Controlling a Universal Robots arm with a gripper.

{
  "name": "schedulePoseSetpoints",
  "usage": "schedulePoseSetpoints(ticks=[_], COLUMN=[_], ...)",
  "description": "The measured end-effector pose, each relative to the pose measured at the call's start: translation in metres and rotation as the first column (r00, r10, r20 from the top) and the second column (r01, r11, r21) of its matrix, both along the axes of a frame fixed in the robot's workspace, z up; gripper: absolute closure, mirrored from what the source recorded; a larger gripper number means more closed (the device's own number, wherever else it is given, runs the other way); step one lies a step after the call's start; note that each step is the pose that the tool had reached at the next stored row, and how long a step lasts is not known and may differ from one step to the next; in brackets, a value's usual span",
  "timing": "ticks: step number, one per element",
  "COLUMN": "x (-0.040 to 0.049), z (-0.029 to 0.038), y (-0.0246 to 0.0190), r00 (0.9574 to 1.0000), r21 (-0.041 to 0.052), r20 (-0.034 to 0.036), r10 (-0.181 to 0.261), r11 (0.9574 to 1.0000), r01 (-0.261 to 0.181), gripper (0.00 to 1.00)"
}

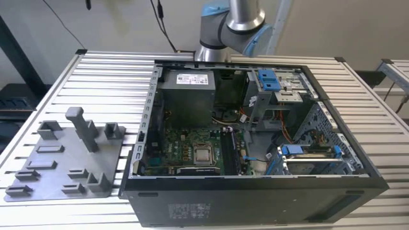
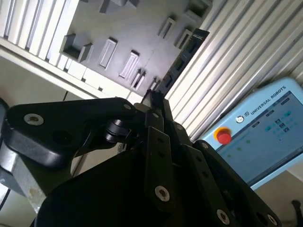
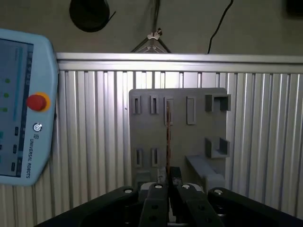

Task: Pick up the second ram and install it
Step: 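Pick up the second ram and move it above second insertion slot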

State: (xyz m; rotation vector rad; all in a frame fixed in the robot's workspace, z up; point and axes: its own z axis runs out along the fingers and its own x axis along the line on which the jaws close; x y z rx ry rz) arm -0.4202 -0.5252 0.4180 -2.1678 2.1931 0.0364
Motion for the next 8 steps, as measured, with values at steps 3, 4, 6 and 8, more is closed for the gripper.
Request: schedulePoseSetpoints(ticks=[3, 4, 6, 8], x=[0.0000, 0.0000, 0.0014, 0.0046], z=[0.0000, 0.0001, 0.0004, 0.0001], y=[0.0000, 0.0000, 0.0000, 0.0000], r00=[1.0000, 1.0000, 1.0000, 1.0000], r21=[0.0001, 0.0000, -0.0002, 0.0000], r20=[0.0001, 0.0000, -0.0004, -0.0001], r10=[0.000, 0.000, 0.000, 0.000], r11=[1.0000, 1.0000, 1.0000, 1.0000], r01=[0.000, 0.000, 0.000, 0.000], gripper=[0.86, 0.86, 0.86, 0.86])
